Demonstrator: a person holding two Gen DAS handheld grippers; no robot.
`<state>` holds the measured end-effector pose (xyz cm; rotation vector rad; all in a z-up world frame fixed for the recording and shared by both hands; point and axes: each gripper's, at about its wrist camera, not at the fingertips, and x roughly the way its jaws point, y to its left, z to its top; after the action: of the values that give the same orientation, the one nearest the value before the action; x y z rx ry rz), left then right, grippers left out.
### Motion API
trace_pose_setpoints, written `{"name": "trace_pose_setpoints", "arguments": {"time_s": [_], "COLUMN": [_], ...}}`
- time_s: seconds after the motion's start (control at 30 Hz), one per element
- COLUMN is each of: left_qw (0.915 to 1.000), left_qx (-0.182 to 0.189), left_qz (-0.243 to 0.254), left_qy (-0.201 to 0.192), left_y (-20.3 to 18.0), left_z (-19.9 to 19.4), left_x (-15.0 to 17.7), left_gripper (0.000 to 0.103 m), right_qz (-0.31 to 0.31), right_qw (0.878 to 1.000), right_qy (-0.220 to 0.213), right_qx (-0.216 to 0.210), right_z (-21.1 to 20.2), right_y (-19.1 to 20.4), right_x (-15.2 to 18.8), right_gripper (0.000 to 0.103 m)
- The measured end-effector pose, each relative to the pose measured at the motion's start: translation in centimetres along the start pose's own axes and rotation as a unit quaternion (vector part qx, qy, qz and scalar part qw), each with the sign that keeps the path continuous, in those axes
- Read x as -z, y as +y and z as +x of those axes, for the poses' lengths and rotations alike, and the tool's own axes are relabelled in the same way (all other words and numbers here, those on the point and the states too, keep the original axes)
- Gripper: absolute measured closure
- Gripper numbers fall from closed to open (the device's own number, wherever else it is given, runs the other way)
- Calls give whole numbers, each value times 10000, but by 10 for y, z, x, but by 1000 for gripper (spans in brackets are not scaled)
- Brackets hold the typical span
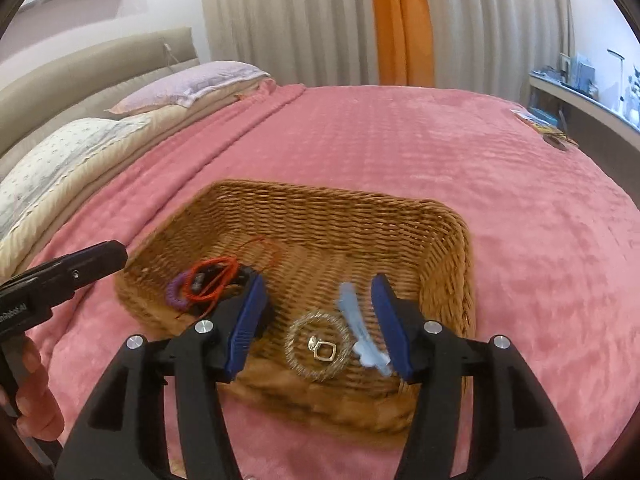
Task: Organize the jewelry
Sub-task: 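Drop the purple coil and keyring into the basket by opening both tools, then grasp the cream coil bracelet with the left tool while the right tool grasps the pink star clip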
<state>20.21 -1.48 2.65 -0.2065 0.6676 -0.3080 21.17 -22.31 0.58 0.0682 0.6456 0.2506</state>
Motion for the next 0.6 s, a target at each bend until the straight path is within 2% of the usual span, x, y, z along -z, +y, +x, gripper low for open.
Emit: {"name": "trace_pose_setpoints", "arguments": {"time_s": [0.33,0.5,0.6], "left_qw": [9992,9992,9994], "left_qx": [174,310,233], "left_qz": [236,214,261], "left_qy": [-282,-153,4], "left_y": [-20,-25,-26], "left_z": [-78,-89,-81], "left_x": [46,74,91], "left_gripper": [53,53,53], "right_qz": [-333,-385,-392], "right_qw": [9991,9987,9987], "right_qy": [-110,91,229], "right_qx": [-250,-316,-231], "right_z": [-77,-95,-97], "right_y": [25,32,32], "right_x": [43,75,94], "right_gripper": [51,51,51]}}
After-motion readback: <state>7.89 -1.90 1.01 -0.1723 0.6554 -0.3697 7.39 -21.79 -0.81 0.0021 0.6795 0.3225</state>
